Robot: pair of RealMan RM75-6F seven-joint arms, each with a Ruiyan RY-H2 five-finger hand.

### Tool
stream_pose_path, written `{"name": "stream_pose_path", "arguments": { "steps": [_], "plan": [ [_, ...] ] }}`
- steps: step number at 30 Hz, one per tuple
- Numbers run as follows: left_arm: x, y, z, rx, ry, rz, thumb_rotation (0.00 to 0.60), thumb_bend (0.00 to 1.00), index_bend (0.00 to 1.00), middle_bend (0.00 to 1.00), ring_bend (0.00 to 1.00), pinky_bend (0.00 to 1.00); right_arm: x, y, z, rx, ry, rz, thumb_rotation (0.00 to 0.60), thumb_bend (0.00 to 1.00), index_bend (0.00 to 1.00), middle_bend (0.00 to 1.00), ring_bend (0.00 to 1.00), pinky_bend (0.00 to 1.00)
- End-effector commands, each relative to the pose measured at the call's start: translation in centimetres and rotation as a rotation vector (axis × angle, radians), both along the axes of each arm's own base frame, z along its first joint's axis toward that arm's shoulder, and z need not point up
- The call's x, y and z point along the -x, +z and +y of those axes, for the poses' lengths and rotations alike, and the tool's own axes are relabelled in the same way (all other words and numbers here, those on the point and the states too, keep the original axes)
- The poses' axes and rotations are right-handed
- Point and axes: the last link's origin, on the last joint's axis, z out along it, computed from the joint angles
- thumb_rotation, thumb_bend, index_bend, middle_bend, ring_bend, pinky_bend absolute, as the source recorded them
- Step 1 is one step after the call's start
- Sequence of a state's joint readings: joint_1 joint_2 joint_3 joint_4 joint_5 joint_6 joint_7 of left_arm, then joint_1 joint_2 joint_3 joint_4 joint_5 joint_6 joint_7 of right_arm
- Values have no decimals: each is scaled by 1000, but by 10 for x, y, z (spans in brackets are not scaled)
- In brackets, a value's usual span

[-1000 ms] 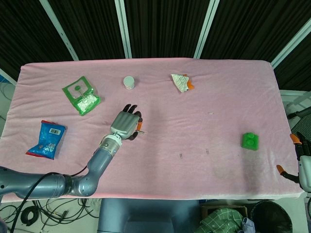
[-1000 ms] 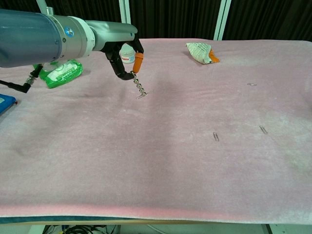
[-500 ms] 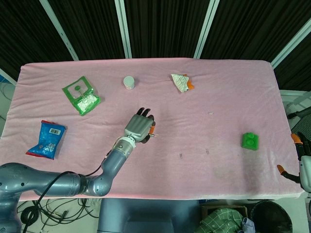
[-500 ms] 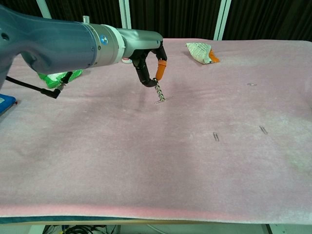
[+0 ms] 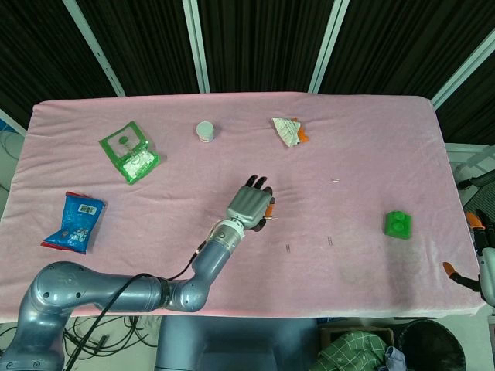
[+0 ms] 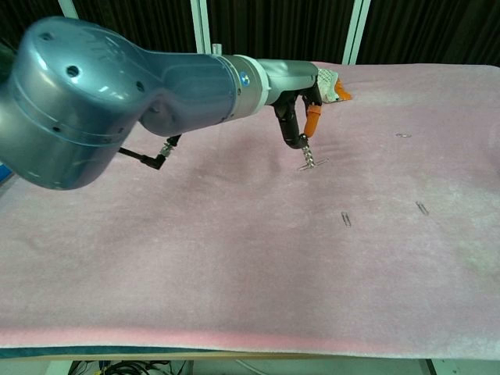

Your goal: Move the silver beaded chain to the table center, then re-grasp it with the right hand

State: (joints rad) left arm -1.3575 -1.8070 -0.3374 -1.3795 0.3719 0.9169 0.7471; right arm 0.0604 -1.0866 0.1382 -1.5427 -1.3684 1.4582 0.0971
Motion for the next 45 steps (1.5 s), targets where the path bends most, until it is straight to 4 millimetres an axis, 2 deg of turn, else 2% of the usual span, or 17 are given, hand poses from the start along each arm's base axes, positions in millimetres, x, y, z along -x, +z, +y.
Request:
{"name": "stream_pose_path", "arguments": {
  "steps": [1, 9, 15, 45],
  "plan": [
    [-18, -14, -1, 22, -15, -39, 600, 440, 659, 247, 0, 0, 1, 2, 0, 5, -2, 0, 600, 136, 0, 0, 82, 223],
    [-32, -35, 2, 72, -17, -82, 600, 441, 659, 248, 0, 0, 3, 5, 1, 16, -9, -1, 600, 135, 0, 0, 82, 223],
    [-30, -46, 5, 109, -14, -102, 600, 440, 658, 248, 0, 0, 3, 6, 1, 20, -11, 3, 600, 136, 0, 0, 82, 223],
    [16, -33, 27, 155, 123, -151, 600, 440, 631, 243, 0, 0, 1, 3, 2, 11, -9, 14, 600, 137, 0, 0, 82, 223]
  ]
}}
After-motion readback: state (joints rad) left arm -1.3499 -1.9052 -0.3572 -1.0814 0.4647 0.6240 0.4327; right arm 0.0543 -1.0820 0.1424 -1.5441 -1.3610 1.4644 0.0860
